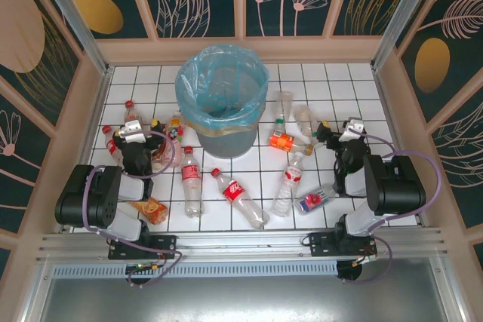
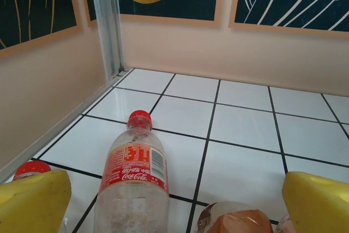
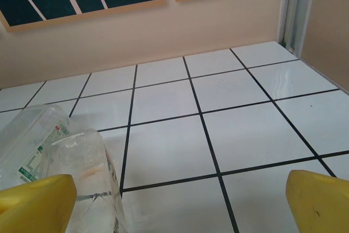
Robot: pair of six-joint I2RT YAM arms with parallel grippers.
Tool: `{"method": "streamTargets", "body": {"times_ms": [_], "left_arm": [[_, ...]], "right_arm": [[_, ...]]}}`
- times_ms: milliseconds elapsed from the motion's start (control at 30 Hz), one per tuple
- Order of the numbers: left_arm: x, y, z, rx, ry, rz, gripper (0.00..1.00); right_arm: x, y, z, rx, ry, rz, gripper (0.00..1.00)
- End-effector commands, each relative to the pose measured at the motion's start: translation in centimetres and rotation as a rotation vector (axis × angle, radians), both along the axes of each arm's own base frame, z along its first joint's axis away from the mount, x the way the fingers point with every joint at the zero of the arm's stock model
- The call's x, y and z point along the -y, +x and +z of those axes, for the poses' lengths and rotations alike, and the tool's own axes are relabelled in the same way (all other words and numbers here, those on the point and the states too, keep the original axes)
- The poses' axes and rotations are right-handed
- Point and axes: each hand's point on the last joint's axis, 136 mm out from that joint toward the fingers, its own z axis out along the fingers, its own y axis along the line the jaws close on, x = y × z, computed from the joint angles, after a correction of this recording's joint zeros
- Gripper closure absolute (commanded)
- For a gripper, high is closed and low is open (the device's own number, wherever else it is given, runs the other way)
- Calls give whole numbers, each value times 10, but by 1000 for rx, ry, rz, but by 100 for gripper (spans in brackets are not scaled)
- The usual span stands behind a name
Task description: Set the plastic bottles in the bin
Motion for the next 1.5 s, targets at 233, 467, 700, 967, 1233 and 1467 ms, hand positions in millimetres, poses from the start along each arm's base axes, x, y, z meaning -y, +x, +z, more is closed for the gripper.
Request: {"method": "streamTargets", "body": {"times_ms": [233, 467, 700, 967, 1233, 1467], "left_arm": [[-3, 2, 4, 16, -6, 14, 1], [-3, 2, 4, 16, -7, 15, 1], [-3, 2, 4, 15, -7, 14, 1], [-4, 1, 4, 15, -7, 15, 1], [-9, -4, 14, 37, -14, 48, 1], [-18, -22, 40, 89, -39, 101, 1]], "right_arm": [[-1, 4, 8, 23, -19, 11, 1], [-1, 4, 8, 23, -19, 10, 1], [-1, 4, 8, 23, -18, 11, 1], [-1, 4, 8, 22, -14, 14, 1], [-1, -4, 16, 62, -19, 13, 1], [2, -5, 50, 75, -10, -7, 2]]}}
